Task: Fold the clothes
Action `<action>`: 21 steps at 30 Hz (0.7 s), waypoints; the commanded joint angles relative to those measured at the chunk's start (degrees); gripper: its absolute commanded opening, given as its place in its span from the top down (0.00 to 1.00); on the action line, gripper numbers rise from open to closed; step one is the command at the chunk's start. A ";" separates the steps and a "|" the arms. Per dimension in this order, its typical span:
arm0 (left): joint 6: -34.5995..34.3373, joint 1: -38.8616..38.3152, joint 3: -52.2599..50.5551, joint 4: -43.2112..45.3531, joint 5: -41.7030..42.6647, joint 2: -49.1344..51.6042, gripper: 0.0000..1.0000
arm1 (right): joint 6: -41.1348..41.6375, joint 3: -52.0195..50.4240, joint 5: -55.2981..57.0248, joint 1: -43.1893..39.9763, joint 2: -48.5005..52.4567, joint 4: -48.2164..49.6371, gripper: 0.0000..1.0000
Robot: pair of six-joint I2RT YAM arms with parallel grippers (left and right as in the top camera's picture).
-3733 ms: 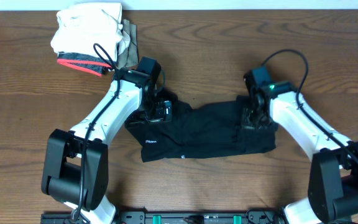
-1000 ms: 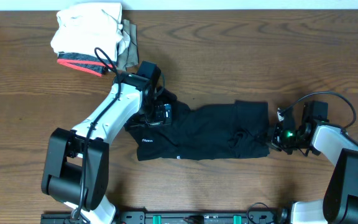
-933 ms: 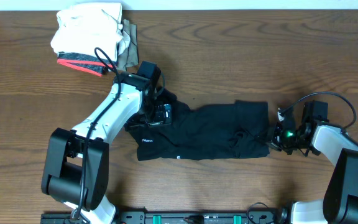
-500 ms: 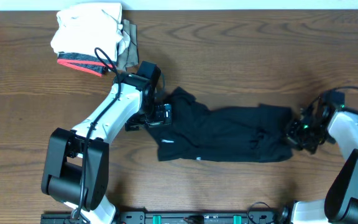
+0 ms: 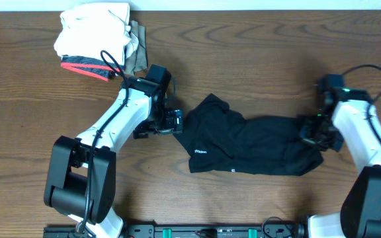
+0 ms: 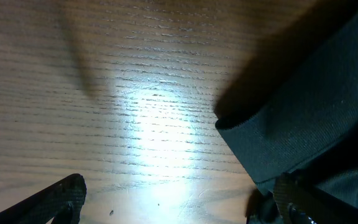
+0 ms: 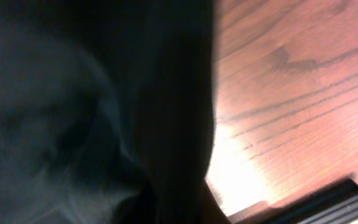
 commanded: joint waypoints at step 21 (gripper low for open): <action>-0.33 0.02 -0.81 -0.11 -0.26 0.07 0.02 | 9.14 0.85 4.13 29.79 0.26 -2.21 0.99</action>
